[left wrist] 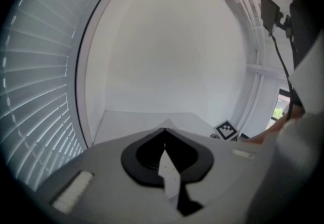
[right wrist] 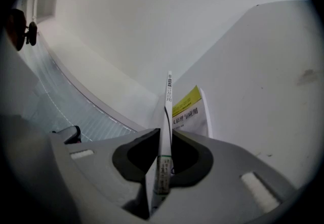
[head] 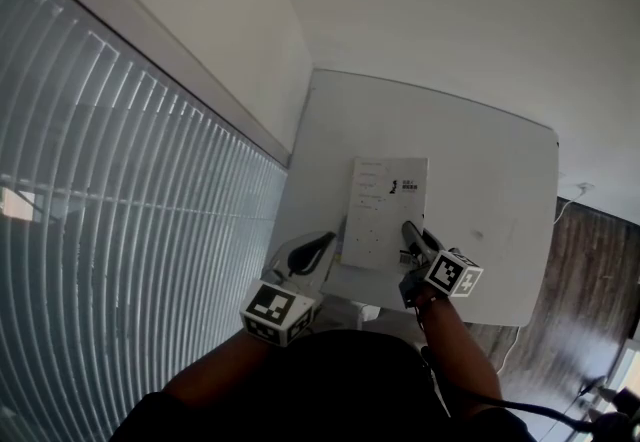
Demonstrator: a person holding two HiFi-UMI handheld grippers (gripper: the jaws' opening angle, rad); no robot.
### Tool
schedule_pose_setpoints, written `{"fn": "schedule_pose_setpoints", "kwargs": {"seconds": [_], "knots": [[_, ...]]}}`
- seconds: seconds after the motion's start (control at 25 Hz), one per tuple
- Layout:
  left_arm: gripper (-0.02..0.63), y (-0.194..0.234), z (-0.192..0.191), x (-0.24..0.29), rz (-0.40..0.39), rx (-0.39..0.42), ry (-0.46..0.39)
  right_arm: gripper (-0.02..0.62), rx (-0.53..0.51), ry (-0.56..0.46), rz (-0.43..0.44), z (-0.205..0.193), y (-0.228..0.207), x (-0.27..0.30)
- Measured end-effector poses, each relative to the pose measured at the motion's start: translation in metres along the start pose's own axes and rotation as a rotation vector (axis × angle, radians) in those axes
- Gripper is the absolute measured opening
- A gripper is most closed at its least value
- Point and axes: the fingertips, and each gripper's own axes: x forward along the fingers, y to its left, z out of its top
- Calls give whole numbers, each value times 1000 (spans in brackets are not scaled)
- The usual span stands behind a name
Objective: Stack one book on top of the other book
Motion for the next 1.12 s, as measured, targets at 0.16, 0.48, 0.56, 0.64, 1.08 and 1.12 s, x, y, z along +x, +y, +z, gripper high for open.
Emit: {"fn": "schedule_pose_setpoints", "kwargs": {"seconds": [0.16, 0.48, 0.56, 0.64, 1.08, 1.12], "knots": [[6, 1, -3, 2, -2, 0, 1, 54, -10, 6, -33, -3, -5, 3], [6, 7, -7, 1, 5, -10, -3, 54, -43, 35, -77, -7, -11, 11], [6, 8, -6, 0, 8, -12, -6, 55, -56, 44, -93, -8, -13, 12], [6, 9, -7, -1, 9, -16, -5, 58, -62, 47, -105, -9, -15, 12], [6, 13, -3, -3, 24, -26, -8, 97, -101, 104, -205, -17, -27, 10], [6, 13, -2, -2, 24, -26, -9, 103, -108, 111, -209, -18, -28, 11]]}}
